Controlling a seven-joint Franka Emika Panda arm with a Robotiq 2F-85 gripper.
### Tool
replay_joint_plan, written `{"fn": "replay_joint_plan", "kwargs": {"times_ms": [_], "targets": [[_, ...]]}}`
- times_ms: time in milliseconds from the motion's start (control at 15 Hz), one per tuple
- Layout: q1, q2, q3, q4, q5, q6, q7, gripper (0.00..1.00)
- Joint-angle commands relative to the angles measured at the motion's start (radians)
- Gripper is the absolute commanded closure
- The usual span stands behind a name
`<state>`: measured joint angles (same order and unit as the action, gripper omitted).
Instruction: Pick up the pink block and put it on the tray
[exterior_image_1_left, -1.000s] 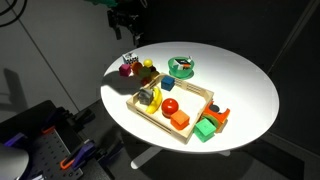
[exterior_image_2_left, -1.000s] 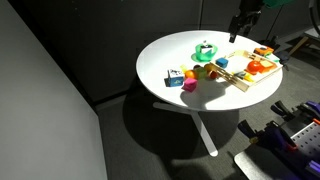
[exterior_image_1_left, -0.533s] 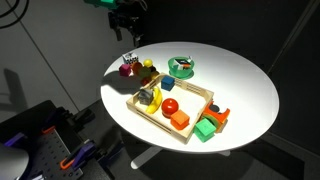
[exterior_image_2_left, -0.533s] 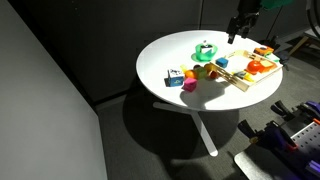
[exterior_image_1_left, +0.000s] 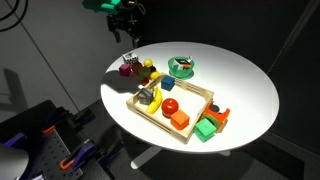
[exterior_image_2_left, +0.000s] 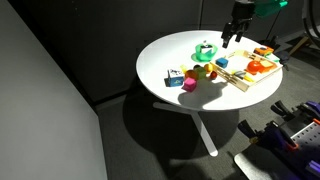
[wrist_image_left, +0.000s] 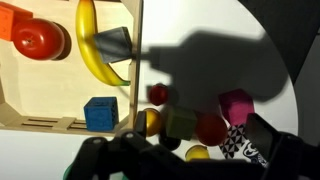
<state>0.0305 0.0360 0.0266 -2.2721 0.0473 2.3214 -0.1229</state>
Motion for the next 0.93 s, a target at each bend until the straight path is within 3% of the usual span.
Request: {"fn": "replay_joint_plan", "kwargs": {"times_ms": [0, 867], "targets": [[0.012, 0.028, 0.020, -0.007, 0.013, 0.061, -0.055, 0.00], [0.025, 0.228, 0.104, 0.064, 0.007, 0.147, -0.225, 0.00]]}}
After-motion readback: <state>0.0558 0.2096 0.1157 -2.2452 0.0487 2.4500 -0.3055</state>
